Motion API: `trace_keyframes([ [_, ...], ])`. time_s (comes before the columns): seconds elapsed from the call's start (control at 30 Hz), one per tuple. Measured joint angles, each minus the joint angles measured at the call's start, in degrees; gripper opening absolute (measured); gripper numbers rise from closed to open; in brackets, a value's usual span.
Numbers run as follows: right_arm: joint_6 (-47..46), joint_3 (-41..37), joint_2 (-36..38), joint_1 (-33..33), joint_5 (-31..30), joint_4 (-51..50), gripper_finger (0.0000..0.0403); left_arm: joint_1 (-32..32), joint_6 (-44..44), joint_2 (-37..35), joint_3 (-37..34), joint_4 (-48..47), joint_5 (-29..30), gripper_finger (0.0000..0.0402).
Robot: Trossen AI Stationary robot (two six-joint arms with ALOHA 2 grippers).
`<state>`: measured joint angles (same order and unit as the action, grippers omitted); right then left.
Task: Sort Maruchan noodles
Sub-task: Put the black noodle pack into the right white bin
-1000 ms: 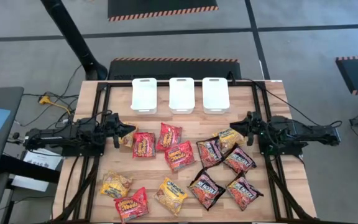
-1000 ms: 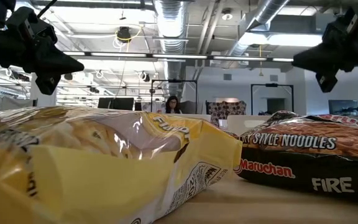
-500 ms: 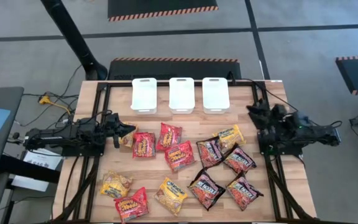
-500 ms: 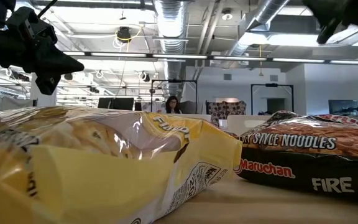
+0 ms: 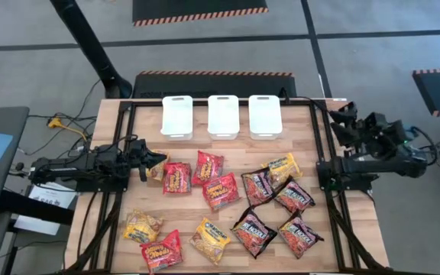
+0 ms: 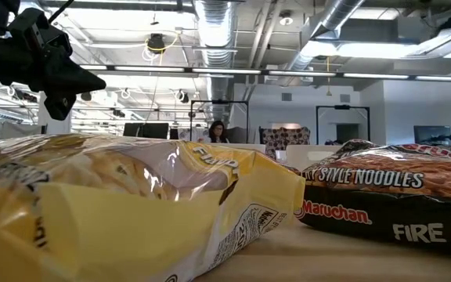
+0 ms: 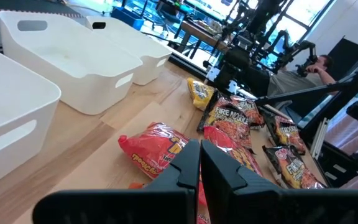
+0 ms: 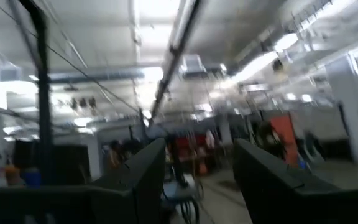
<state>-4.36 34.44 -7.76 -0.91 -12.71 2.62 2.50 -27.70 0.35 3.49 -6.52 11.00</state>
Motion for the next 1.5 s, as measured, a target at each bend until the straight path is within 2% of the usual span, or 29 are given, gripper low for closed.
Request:
trace_keyframes([
  [0.13,-6.38,7.69,-7.91,0.00,-5.64,-15.19,0.0214,0.00,0.00,-0.01,0.00,0.00,0.26,0.0000],
  [0.23,-12.82,12.10,-13.84,0.00,-6.67,-26.79,0.0214,0.00,0.00,-0.01,0.00,0.00,0.36,0.0000],
  [0.33,-21.01,14.57,-18.62,0.15,-5.84,-36.07,0.0214,0.00,0.00,0.00,0.00,0.00,0.38,0.0000],
  [0.53,-31.77,14.93,-25.29,0.15,-0.47,-46.04,0.0214,0.00,0.02,-0.01,0.00,0.00,0.38,0.0000],
  [0.77,-38.06,14.93,-32.00,0.15,9.43,-48.85,0.0213,0.00,0.02,-0.01,0.00,0.00,0.36,0.0000],
  [1.0,-42.14,14.97,-40.36,0.17,14.23,-48.87,0.0211,0.00,0.03,0.00,0.00,0.00,0.36,0.0000],
  [1.23,-45.26,14.97,-48.88,0.81,15.73,-48.88,0.0206,0.00,0.04,0.00,0.00,-0.02,0.36,0.0000],
  [1.5,-47.05,14.97,-58.48,4.59,16.02,-48.86,0.0206,0.00,0.04,0.00,0.01,-0.02,0.36,0.0000],
])
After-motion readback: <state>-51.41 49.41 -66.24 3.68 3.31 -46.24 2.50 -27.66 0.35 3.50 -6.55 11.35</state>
